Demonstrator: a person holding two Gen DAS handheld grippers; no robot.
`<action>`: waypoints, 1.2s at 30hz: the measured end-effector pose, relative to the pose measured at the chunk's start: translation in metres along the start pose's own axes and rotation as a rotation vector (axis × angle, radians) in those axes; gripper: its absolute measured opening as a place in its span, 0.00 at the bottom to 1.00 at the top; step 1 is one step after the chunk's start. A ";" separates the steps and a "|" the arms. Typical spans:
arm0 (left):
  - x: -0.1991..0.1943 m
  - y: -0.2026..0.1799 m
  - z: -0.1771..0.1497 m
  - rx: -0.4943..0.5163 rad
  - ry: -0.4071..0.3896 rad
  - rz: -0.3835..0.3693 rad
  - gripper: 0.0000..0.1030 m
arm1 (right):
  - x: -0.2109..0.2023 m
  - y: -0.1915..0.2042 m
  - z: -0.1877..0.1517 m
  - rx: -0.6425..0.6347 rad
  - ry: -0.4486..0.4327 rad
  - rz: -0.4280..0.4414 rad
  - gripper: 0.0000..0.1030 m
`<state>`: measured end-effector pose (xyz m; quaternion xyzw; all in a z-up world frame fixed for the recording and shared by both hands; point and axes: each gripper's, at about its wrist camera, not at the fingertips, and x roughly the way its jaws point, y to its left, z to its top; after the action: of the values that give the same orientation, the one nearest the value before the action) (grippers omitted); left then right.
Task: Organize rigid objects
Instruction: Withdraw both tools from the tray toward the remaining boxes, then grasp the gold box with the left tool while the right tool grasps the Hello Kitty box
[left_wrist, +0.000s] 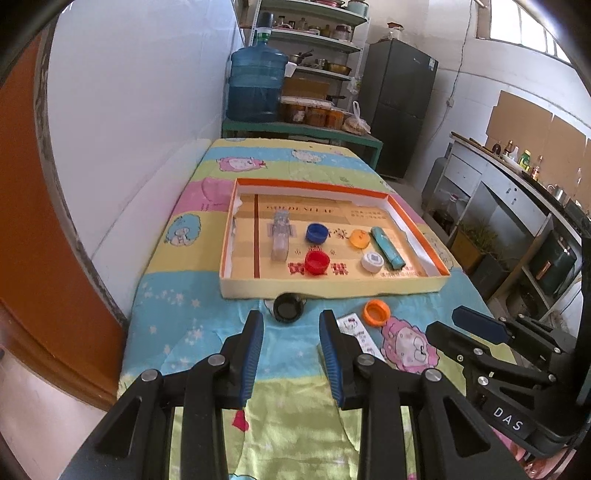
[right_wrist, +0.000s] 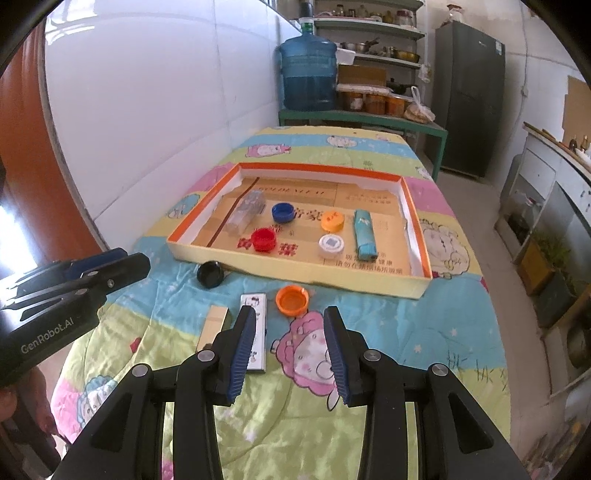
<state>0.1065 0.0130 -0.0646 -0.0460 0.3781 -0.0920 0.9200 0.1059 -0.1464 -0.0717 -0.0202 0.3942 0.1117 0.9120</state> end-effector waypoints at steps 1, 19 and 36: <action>0.001 -0.001 -0.002 0.001 0.005 -0.004 0.31 | 0.000 0.000 -0.002 0.002 0.004 -0.001 0.38; 0.060 -0.039 -0.035 0.035 0.131 -0.033 0.30 | -0.001 -0.021 -0.021 0.042 0.028 -0.022 0.38; 0.068 -0.026 -0.039 0.032 0.145 -0.057 0.19 | 0.018 -0.013 -0.025 0.035 0.056 0.037 0.38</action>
<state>0.1233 -0.0270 -0.1348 -0.0351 0.4409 -0.1271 0.8878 0.1028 -0.1585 -0.1024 -0.0002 0.4216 0.1211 0.8986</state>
